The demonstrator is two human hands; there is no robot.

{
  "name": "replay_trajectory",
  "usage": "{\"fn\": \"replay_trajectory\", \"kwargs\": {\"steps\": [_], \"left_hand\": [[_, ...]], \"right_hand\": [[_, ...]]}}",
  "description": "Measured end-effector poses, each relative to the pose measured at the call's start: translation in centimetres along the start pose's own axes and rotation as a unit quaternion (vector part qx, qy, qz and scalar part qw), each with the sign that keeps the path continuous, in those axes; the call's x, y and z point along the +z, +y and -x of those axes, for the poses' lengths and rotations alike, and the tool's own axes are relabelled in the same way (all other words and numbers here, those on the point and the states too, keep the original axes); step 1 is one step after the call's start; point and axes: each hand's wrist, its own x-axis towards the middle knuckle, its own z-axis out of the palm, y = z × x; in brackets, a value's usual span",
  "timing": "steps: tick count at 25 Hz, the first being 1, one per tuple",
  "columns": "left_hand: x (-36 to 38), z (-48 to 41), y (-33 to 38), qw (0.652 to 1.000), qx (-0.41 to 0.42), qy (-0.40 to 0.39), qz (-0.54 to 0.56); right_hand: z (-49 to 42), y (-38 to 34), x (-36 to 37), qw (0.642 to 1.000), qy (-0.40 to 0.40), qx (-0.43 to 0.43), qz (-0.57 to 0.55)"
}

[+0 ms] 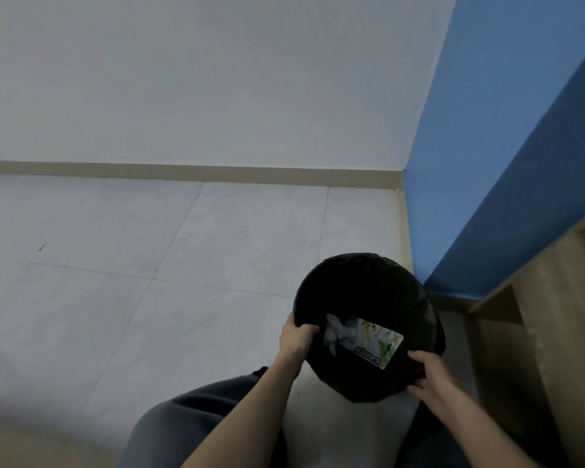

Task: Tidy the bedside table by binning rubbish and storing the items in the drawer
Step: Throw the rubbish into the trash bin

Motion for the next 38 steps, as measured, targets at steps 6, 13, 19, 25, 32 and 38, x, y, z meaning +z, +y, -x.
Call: {"fn": "replay_trajectory", "kwargs": {"steps": [6, 13, 19, 25, 32, 38], "left_hand": [[2.1, -5.7, 5.2, 0.999, 0.021, 0.000, 0.029], [5.8, -13.6, 13.1, 0.993, 0.064, -0.020, 0.093], [8.1, -16.3, 15.5, 0.972, 0.083, -0.103, 0.193], [7.8, -11.5, 15.2, 0.972, 0.034, -0.083, 0.216], [7.8, -1.5, 15.0, 0.971, -0.006, -0.145, 0.188], [10.6, 8.8, 15.0, 0.959, -0.002, -0.219, 0.180]], "right_hand": [[-4.8, -5.3, 3.0, 0.993, -0.020, -0.018, -0.113], [-12.1, -13.8, 6.2, 0.981, -0.050, -0.043, -0.183], [-15.5, -17.6, 7.7, 0.947, -0.106, -0.069, -0.295], [-11.9, -16.7, 6.4, 0.940, -0.111, -0.058, -0.316], [-1.1, -16.1, 3.9, 0.931, -0.152, -0.075, -0.324], [9.5, -14.5, -2.2, 0.909, -0.181, -0.149, -0.346]]}}
